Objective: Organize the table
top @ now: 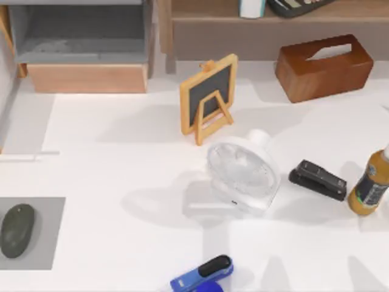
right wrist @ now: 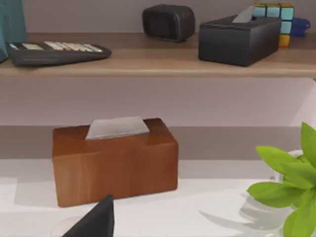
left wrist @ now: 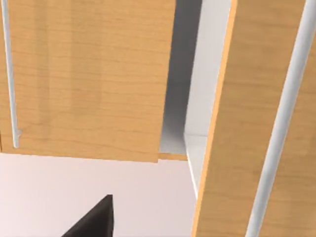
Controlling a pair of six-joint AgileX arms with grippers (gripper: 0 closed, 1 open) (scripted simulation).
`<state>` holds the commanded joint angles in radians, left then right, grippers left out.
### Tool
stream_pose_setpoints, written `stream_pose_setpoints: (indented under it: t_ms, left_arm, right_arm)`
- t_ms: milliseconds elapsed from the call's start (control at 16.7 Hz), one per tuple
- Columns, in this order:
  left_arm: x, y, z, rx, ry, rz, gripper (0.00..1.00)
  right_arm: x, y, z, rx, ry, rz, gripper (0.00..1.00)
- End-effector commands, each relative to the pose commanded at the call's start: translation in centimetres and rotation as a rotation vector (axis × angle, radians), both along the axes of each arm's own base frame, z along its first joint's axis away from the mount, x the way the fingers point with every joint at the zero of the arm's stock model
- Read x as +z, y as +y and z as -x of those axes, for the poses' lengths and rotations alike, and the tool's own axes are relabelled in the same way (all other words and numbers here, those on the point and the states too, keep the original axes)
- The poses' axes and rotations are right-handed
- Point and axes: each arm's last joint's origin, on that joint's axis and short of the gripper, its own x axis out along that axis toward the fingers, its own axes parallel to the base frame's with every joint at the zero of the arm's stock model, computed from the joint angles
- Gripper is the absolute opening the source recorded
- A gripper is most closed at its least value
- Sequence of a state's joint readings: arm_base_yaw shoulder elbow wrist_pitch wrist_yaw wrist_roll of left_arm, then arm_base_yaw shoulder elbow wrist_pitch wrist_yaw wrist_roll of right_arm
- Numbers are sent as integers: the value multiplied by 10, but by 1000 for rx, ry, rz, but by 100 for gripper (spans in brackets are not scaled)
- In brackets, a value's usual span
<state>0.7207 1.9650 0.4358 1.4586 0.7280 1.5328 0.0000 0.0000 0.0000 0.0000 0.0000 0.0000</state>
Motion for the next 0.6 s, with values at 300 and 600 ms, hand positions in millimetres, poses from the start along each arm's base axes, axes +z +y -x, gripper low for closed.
stream_pose_setpoints:
  t_ms: [300,600]
  left_arm:
    - [1,-1,-1,-35,-44,-96,100]
    - [0,-2,-7,-36,-41,-92,100]
  right_arm:
    - [0,0,0,0,0,0,100]
    - [0,0,0,0,0,0,100]
